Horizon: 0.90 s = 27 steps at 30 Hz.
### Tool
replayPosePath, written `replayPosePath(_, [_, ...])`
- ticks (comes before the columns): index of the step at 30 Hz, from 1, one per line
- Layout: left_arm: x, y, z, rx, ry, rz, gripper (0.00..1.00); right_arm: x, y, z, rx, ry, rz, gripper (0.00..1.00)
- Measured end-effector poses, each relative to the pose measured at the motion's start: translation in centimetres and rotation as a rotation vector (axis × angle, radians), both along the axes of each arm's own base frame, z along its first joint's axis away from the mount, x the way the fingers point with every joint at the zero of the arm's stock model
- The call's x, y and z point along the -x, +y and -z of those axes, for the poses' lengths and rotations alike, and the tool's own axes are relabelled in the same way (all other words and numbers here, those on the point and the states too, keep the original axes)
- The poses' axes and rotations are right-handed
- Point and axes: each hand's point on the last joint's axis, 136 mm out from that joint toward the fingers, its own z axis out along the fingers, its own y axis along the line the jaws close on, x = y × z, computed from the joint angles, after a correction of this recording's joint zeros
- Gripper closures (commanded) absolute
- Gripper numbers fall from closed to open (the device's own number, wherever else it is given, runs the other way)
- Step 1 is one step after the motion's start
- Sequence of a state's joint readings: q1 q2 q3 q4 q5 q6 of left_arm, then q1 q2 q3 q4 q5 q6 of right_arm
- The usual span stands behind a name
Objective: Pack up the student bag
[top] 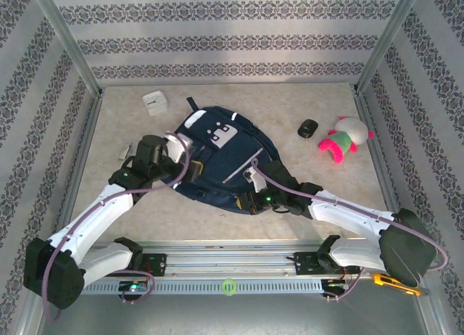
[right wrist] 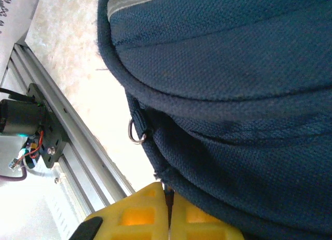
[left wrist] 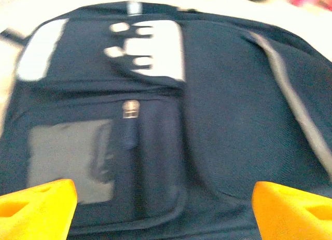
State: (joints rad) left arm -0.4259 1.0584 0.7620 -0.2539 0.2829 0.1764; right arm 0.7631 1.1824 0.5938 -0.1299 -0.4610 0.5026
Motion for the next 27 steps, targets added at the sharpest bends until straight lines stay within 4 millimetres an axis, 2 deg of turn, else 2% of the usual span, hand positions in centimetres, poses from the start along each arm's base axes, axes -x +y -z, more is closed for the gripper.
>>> replayPosePath(3, [3.0,-3.6,1.1,-0.096,-0.049,0.271,0.20,-0.1,-0.1,0.0,-0.005,0.007,0.001,1.00])
replayPosePath(6, [5.4,-6.1,2.8,-0.163,-0.073,0.472,0.21,-0.1,-0.1,-0.1,-0.010,0.011,0.001,1.00])
replayPosePath(11, [6.4,-7.9,5.7,-0.250,-0.071,0.627,0.24,-0.1,-0.2,-0.1,-0.013,0.015,0.001,1.00])
replayPosePath(13, [6.5,-8.2,6.8,-0.279,-0.066,0.661,0.30,-0.2,-0.2,-0.1,-0.014,0.017,0.002,1.00])
replayPosePath(15, [6.4,-8.4,7.0,-0.289,-0.076,0.674,0.34,-0.2,-0.2,-0.1,-0.015,0.018,0.002,1.00])
replayPosePath(16, [6.2,-8.5,6.9,-0.298,-0.090,0.679,0.43,-0.2,-0.3,-0.2,-0.018,0.021,0.003,1.00])
replayPosePath(17, [5.9,-8.7,7.0,-0.303,-0.100,0.678,0.62,-0.2,-0.3,-0.2,-0.020,0.025,0.003,1.00])
replayPosePath(18, [5.4,-8.9,7.1,-0.309,-0.114,0.673,0.85,-0.2,-0.4,-0.2,-0.026,0.034,0.004,1.00])
replayPosePath(19, [4.9,-9.0,7.4,-0.326,-0.128,0.664,0.91,-0.4,-0.8,-0.3,-0.031,0.048,0.012,1.00])
replayPosePath(22, [4.1,-9.0,7.2,-0.367,-0.187,0.662,1.00,-1.0,-2.3,-0.8,-0.042,0.073,0.055,1.00])
replayPosePath(27, [4.0,-8.4,6.1,-0.410,-0.249,0.674,1.00,-1.5,-4.7,-1.6,-0.060,0.098,0.102,1.00])
